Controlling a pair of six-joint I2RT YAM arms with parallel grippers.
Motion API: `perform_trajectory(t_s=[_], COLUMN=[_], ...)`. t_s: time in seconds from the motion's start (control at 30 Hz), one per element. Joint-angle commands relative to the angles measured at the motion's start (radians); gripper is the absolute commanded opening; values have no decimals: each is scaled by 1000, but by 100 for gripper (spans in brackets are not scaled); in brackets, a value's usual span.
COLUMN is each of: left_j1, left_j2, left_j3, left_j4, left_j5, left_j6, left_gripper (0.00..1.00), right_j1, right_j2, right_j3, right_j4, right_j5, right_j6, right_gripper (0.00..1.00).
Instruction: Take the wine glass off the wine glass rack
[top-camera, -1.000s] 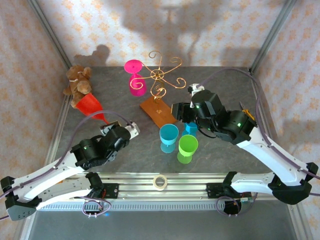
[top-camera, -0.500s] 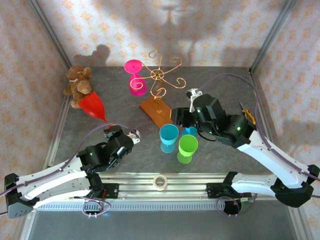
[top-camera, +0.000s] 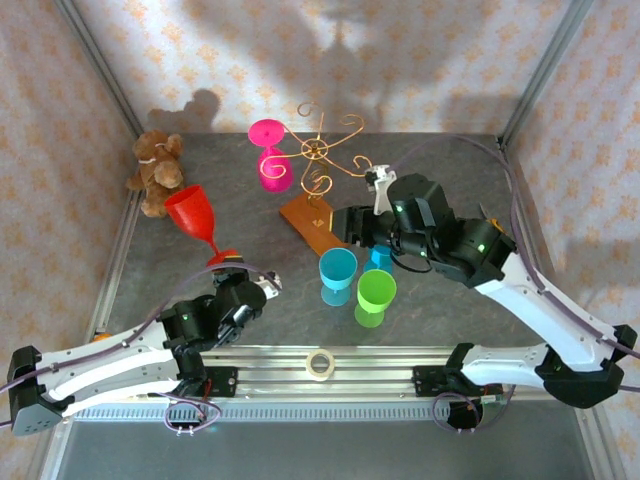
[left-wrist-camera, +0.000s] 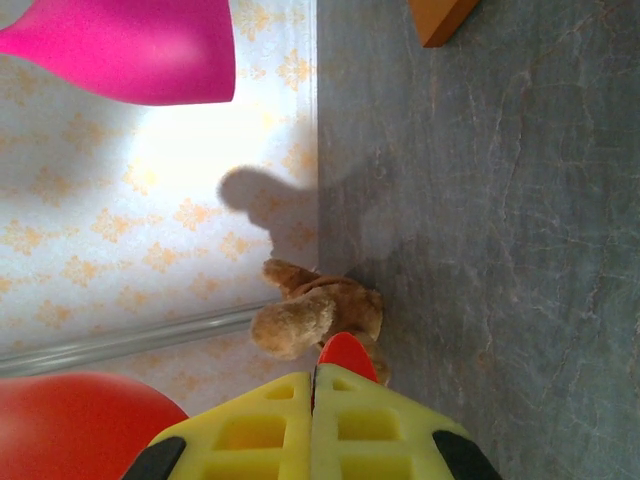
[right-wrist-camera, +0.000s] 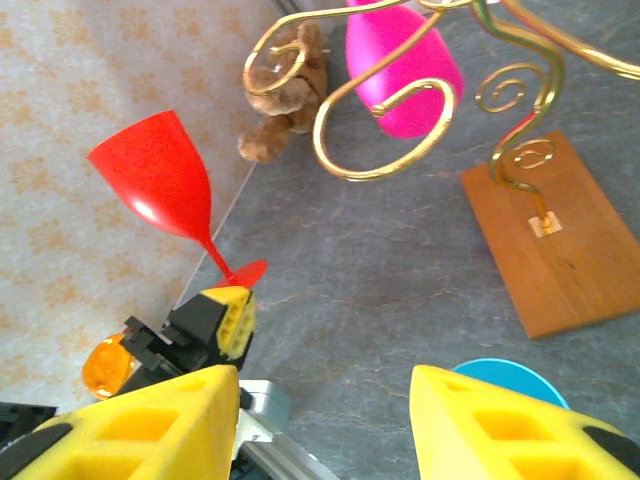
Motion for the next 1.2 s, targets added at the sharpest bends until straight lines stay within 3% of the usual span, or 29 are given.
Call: perform_trajectory(t_s=[0.0, 0.37, 0.73, 1.17], left_j1=[-14, -65, -98, -141], left_j2=[-26, -47, -52, -13], left_j3=[-40, -148, -189, -195], left_j4=[37, 214, 242, 253], left_j5=[-43, -105, -118, -133], left_j6=[52, 230, 292, 339], left_gripper=[0, 0, 0, 0], right_j1=[-2, -2, 12, 60], right_j2=[37, 283, 564, 887], right_j3=[80, 488, 813, 1210], right_j4=[-50, -197, -286, -401], right_j5=[-75, -245, -406, -404], right_j6=[-37, -155, -317, -524], right_gripper=[50, 49, 55, 63])
